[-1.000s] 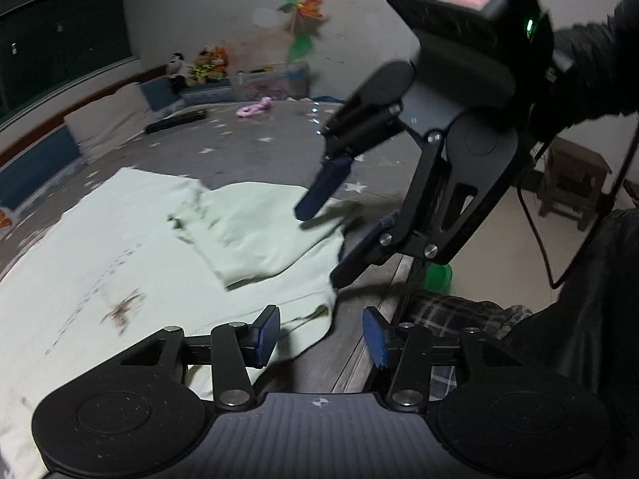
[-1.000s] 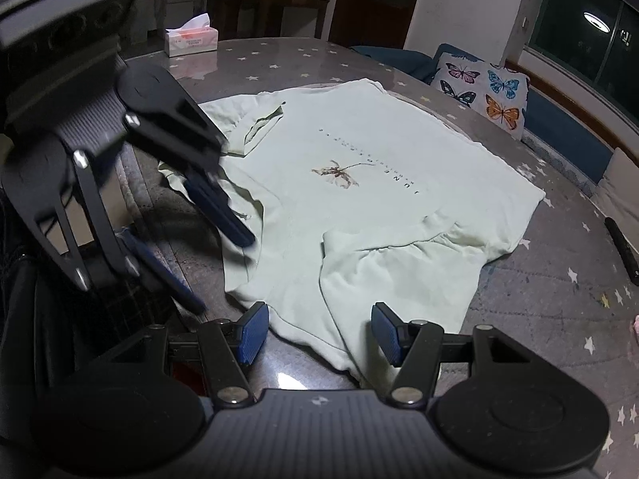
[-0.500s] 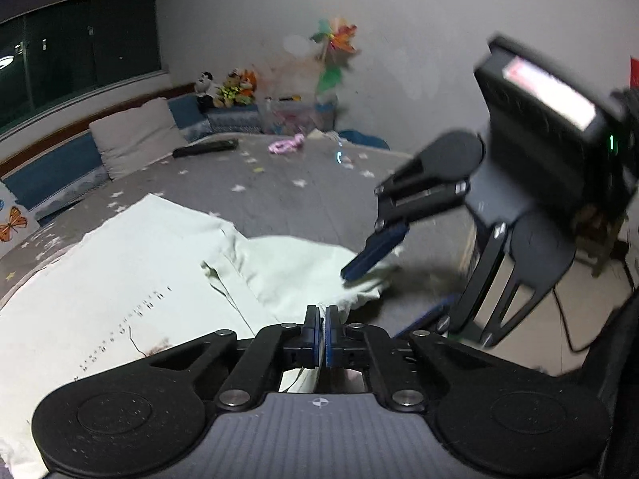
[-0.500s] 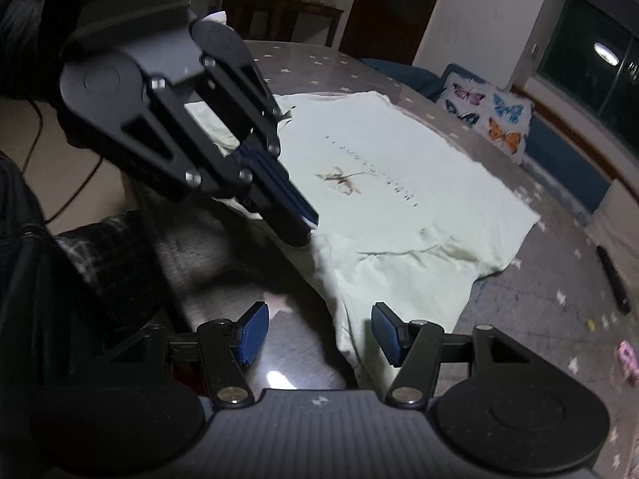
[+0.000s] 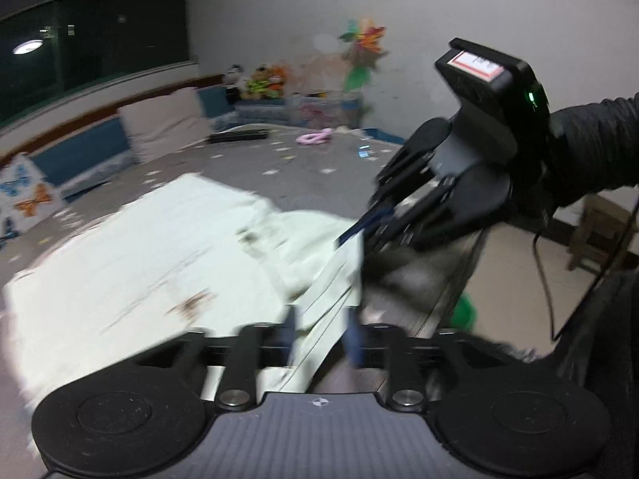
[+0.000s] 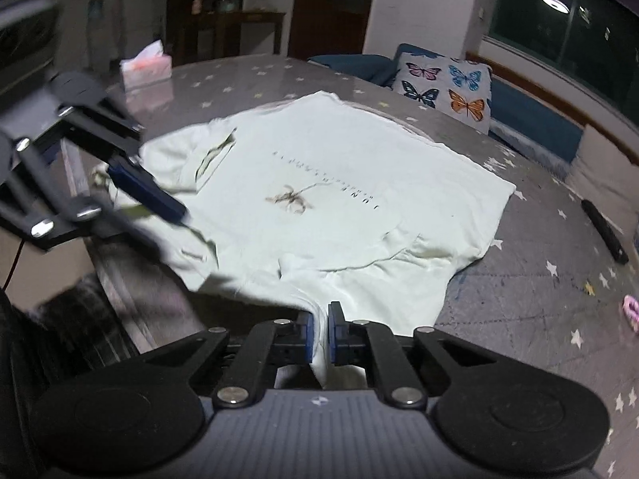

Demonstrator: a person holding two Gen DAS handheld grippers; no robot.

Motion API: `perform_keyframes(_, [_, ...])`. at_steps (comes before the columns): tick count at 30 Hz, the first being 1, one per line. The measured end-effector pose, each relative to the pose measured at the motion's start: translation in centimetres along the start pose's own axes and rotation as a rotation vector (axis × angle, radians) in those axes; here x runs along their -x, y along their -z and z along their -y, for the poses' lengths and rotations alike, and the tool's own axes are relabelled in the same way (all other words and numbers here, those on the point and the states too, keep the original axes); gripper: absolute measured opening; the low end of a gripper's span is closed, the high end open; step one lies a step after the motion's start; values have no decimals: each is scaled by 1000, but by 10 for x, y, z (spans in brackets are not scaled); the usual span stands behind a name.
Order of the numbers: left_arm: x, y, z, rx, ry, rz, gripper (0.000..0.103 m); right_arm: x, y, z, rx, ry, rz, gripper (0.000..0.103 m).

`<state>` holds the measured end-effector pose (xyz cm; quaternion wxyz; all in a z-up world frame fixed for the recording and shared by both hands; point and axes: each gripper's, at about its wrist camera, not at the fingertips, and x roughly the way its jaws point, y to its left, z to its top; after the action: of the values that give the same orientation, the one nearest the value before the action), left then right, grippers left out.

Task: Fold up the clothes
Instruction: 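Fold the held hem toward the collar with the left gripper while the right gripper grasps the hem, then lift the mint-green shirt by its hem with both grippers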

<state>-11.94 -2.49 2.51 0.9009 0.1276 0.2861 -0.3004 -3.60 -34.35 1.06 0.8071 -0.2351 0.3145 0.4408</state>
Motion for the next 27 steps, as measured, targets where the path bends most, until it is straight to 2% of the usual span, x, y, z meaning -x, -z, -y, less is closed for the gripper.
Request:
perform_keyframes(5, [37,32,-16,11,-140,-72,53,2,-7,4,-28,1,15,6])
perform_keyframes(9, [44,56,-24,-42,-231,-163,54,2,-12,5,-36,7,22,6])
perform_keyframes(16, [34,68,-33,-87,-235,-215,54,1,-16,5,-50,21,23,6])
perform_keyframes(19, [31,69,-35,-100,-217,-208,53,-1,-16,6,-59,27,24,6])
perform_keyframes(21, [32,70,-36,-90,-207,-201,45,-1,-16,6,-65,31,28,6])
perform_keyframes(23, [30,70,-37,-79,-201,-196,21,-1,-15,7,-70,35,33,6])
perform_keyframes(25, [27,69,-37,-73,-211,-192,9,-2,-14,7,-74,42,40,5])
perform_keyframes(27, [28,66,-34,-69,-225,-176,6,1,-14,5,-74,51,52,5])
